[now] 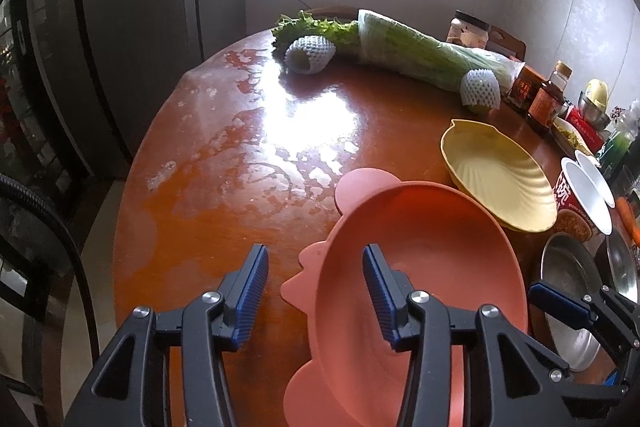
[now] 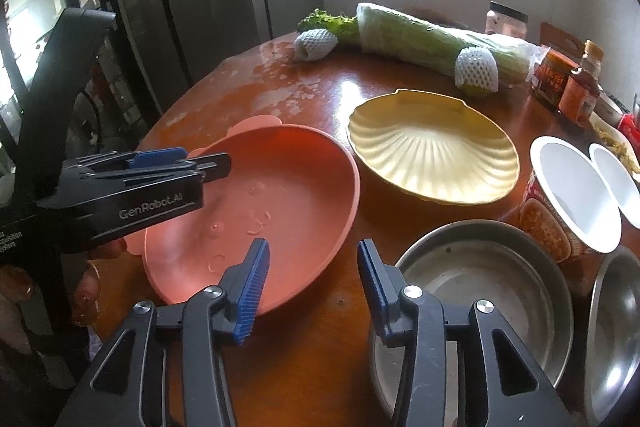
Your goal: Organize plates and bowls
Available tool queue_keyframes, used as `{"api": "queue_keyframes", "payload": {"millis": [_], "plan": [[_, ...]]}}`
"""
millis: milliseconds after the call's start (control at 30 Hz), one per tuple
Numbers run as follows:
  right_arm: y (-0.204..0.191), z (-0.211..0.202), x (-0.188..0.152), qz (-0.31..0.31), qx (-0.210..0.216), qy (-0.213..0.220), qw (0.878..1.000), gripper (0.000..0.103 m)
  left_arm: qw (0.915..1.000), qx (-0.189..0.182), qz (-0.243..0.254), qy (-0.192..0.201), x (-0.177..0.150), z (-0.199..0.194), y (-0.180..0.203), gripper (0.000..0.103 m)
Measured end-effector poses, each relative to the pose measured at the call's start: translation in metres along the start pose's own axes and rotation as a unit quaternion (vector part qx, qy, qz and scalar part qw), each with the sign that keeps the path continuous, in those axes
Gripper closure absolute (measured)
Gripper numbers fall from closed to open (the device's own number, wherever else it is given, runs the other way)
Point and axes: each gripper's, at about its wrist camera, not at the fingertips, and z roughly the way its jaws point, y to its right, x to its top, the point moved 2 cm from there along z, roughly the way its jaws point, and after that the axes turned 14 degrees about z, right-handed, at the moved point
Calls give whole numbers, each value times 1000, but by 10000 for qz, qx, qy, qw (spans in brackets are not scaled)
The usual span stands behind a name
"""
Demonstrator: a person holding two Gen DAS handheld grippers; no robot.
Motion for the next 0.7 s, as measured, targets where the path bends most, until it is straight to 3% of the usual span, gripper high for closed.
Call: {"api": "queue_keyframes", "payload": {"millis": [700], "plan": [[-2,-33,-5,123,-114,261,9995,45,9990,231,-11,369,-9,-52,-2,44]]}}
